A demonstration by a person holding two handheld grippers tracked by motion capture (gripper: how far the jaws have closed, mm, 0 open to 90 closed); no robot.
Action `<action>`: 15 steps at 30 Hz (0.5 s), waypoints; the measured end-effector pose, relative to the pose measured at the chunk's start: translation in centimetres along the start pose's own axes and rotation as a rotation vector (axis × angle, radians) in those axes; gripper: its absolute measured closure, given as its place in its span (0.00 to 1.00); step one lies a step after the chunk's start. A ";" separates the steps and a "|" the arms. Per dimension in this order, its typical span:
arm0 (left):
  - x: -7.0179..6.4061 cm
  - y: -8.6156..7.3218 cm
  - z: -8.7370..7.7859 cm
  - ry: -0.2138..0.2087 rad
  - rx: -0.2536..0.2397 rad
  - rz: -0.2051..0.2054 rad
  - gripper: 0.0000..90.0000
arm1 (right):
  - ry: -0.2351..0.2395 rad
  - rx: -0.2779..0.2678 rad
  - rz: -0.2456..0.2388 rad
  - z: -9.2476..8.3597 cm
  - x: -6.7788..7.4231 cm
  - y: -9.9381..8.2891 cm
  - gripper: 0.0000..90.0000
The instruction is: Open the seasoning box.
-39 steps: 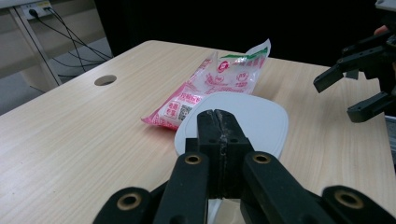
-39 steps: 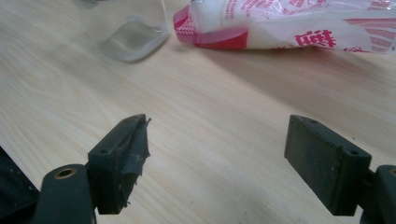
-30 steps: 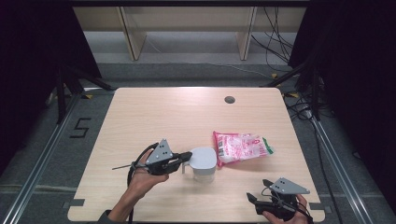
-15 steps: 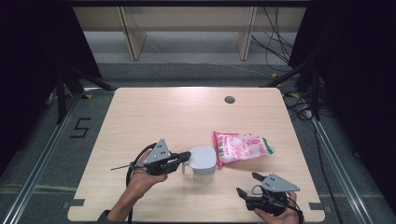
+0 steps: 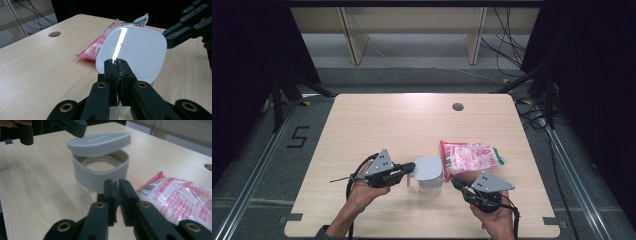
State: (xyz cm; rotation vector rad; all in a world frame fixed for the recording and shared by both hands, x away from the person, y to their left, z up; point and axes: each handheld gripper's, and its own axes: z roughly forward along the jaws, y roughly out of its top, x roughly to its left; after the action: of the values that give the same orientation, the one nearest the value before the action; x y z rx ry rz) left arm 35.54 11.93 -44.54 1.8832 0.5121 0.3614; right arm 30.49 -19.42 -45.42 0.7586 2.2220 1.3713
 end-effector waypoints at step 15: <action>-0.1 -0.1 -0.1 0.009 0.009 0.015 0.95 | 0.046 0.002 0.006 2.0 0.9 2.1 1.00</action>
State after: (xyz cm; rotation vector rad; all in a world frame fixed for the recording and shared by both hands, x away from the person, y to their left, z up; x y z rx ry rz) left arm 35.39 12.02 -44.55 1.8953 0.5062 0.3785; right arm 31.47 -16.70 -44.49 0.7414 2.2587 1.4030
